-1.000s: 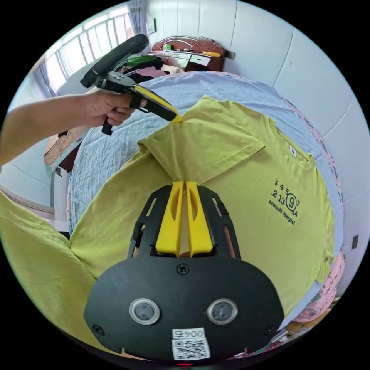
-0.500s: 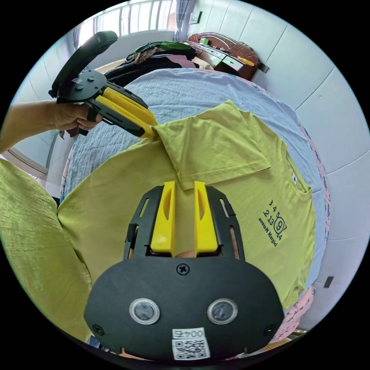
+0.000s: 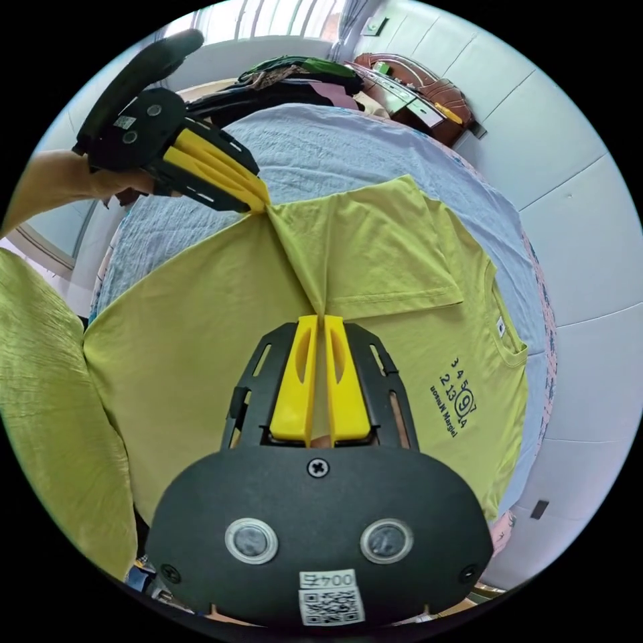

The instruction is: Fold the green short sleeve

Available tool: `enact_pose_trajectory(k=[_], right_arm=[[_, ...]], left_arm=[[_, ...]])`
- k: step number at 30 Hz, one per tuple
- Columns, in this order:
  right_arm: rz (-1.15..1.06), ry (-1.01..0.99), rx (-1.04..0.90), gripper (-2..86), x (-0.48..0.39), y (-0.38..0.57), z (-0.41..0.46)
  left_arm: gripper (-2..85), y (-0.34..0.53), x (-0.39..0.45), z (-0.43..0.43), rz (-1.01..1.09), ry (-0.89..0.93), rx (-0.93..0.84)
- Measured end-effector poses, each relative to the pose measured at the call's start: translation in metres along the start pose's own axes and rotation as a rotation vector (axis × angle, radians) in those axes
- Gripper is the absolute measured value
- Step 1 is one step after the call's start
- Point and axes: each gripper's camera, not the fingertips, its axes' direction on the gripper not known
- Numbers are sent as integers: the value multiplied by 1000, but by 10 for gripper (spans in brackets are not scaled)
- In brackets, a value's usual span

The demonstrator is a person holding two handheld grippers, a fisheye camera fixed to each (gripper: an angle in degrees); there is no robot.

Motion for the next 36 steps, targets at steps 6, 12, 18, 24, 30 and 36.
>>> enact_pose_trajectory(k=[6,12,18,24,30,36], right_arm=[[91,-11,-23,74,8,7,-34],[376,-154,-3,68,42,57,-88],[560,-88,-185,-1,62,103,-112],[648,-37,-266,-7,71,141,-142],[673,20,-252,-7,84,160,-184],[713,-62,-92,-2,109,210,-244]], left_arm=[[16,1,46,-43,108,-36,7],[5,-10,73,-112,75,-69,102],[3,-65,130,-117,188,-76,45],[2,-71,162,-125,187,-63,14],[4,-82,195,-145,199,-105,49],[7,-104,197,-182,-17,88,46]])
